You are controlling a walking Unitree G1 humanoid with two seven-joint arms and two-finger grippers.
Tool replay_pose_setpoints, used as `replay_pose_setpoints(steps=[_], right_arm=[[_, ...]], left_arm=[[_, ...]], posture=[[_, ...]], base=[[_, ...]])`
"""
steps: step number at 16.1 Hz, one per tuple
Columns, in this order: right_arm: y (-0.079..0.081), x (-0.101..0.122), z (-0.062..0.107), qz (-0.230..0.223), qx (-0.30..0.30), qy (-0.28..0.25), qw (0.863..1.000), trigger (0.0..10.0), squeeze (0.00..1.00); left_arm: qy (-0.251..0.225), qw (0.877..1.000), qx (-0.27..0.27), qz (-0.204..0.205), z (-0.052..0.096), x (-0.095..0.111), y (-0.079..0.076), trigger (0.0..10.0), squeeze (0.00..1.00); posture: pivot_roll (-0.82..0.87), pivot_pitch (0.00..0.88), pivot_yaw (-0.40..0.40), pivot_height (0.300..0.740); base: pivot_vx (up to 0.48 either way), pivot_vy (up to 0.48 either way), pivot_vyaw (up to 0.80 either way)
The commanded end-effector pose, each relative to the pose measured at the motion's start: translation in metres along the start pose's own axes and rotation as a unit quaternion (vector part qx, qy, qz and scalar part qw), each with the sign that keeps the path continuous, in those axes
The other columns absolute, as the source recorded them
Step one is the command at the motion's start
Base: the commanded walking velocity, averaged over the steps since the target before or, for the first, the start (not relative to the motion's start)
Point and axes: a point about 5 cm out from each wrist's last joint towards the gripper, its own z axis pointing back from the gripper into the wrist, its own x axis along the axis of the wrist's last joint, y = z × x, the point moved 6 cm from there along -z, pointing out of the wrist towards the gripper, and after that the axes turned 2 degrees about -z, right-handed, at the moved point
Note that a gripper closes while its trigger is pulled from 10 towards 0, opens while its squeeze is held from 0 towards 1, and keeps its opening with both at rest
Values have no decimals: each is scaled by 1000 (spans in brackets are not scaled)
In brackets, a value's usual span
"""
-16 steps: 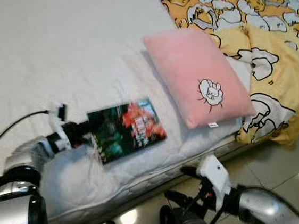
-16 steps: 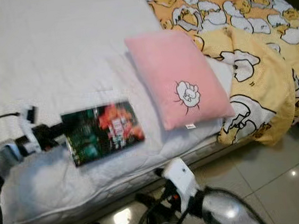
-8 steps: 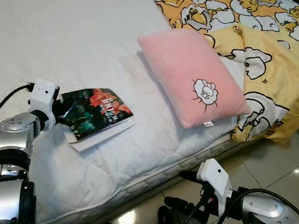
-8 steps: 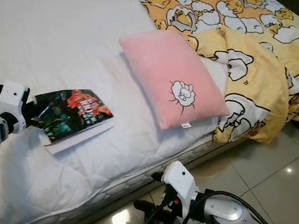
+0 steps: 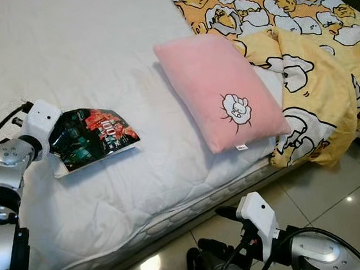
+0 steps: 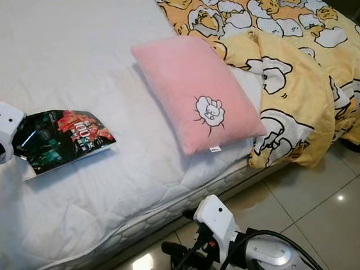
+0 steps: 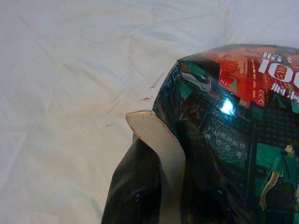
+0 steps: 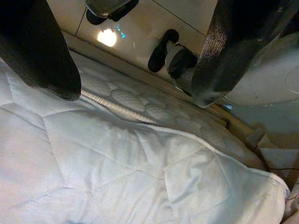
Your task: Clean up the room
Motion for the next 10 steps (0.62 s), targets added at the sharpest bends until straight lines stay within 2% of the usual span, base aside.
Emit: replay_pose_setpoints(steps=[1,3,5,7,8,9,10], right_arm=[[-2,-7,2,-2,-4,13,1000,10000,0],[-4,-8,2,-1,-6,16,1000,10000,0],[-4,-10,3,-3,-9,19,1000,10000,0],[-5,-11,2,-4,-10,20,1000,10000,0],[-6,-11,2,-3,-11,20,1000,10000,0],[-6,-11,2,-2,-11,21,1000,10000,0],[-6,-12,2,-2,-11,22,1000,10000,0]], left_arm=[[106,994,-29,-15,14,-59,-14,0,0],[125,991,-49,-14,18,-71,-22,0,0],[136,989,-56,-22,22,-78,-21,0,0],[165,983,-49,-62,30,-92,-13,0,0],[179,978,-46,-101,34,-97,-7,0,0],[181,975,-47,-123,35,-96,-4,0,0],[174,975,-39,-129,33,-91,-1,745,0]], posture=[[-263,201,-147,740],[-265,201,-146,740],[-268,198,-143,740],[-269,194,-140,740],[-266,188,-139,740],[-262,187,-140,740],[-257,181,-140,740]], base=[[0,0,0],[0,0,0],[0,0,0],[0,0,0],[0,0,0],[0,0,0],[0,0,0]])
